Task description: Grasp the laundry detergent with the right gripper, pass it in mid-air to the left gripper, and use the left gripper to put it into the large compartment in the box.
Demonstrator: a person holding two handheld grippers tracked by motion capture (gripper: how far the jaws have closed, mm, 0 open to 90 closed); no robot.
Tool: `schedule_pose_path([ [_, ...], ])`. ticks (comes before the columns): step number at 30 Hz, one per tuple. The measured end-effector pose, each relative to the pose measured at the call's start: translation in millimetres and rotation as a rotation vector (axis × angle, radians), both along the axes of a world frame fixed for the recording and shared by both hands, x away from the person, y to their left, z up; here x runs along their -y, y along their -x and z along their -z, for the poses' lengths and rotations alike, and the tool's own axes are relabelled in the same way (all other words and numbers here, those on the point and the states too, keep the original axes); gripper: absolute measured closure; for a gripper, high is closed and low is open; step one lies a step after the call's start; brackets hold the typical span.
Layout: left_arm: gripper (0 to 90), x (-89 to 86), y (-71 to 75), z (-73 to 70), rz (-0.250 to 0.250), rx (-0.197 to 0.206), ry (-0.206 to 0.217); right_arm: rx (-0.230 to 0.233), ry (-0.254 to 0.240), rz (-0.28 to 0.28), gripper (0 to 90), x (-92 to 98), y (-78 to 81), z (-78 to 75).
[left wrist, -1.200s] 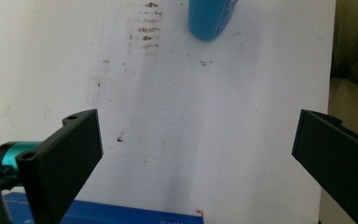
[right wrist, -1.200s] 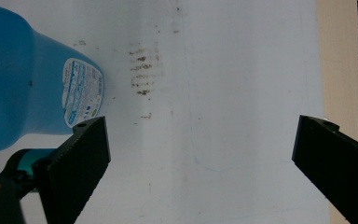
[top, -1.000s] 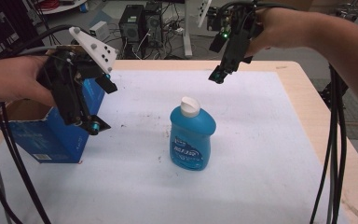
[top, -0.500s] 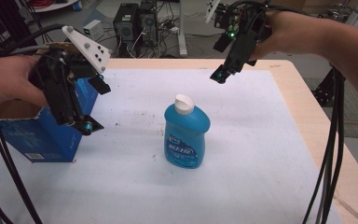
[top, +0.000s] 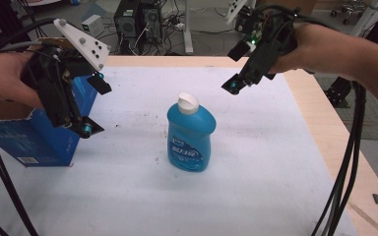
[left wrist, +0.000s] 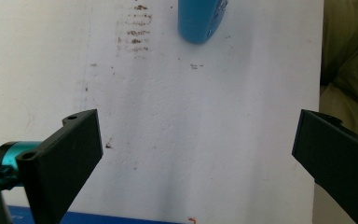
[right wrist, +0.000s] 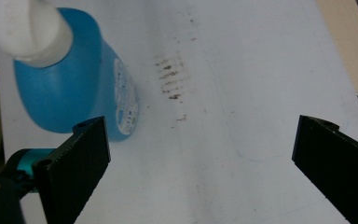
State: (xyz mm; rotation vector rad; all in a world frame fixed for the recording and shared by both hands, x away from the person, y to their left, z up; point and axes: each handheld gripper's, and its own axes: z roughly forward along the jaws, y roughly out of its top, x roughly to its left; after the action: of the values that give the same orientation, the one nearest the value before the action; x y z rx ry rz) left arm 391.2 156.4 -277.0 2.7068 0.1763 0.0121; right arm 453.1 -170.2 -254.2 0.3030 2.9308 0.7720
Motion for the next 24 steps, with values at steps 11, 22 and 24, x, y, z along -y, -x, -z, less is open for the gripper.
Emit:
schedule_pose_path([
  [11, 1.7, 0.2, -0.1, -0.1, 0.0, -0.001, 0.008, -0.014, -0.072, -0.009, 3.3, 9.0, 35.4, 14.5],
  [22, 1.7, 5.0, 1.8, 1.9, 0.009, 0.002, 0.015, -0.022, -0.132, 0.005, 3.2, 15.1, 59.4, 35.0],
  [24, 1.7, 5.1, 1.8, 2.9, 0.007, 0.0, 0.013, -0.021, -0.155, 0.01, 3.2, 17.3, 64.8, 40.1],
])
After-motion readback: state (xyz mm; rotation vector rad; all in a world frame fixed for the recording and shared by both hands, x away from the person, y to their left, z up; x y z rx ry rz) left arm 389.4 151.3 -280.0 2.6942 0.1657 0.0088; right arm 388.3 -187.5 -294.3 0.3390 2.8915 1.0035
